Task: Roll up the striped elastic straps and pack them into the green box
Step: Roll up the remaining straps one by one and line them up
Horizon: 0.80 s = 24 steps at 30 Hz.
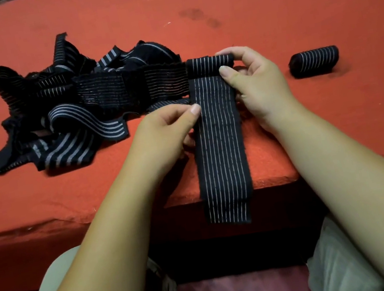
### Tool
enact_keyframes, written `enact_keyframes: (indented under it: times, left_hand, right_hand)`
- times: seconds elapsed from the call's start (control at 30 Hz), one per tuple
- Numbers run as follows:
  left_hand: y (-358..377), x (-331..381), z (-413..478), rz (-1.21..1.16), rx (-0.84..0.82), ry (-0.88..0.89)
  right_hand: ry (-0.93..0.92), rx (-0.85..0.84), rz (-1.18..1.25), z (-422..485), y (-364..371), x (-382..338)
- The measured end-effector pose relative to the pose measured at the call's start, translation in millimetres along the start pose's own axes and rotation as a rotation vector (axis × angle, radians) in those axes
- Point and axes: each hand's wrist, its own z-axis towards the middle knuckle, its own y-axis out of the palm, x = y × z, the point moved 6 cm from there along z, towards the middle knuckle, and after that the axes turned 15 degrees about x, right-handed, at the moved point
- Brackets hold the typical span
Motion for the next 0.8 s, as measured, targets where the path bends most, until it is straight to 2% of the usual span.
enact_keyframes:
  times: [0.27,0.47,0.63,0.8]
  left_hand:
    - [20.9,8.2,35.4,-0.430,-0.037,-0.082]
    - [30.7,8.7,45.5,-0.487,-0.061,-0.080]
    - [29.6,7.5,52.8,-0.487,0.001,-0.024]
    - [25.8,5.5,54.8,-0.514,0.046,0.010]
  right_hand:
    - [0.026,-0.092,0.059,-0.4,3.3,2.5]
    - [0.059,-0.119,0.133,2.8,2.0,6.9]
    - [0.020,-0.147,0.078,-1.4,7.0,7.4]
    - [0.110,-0.151,0.118,-1.7,9.7,13.9]
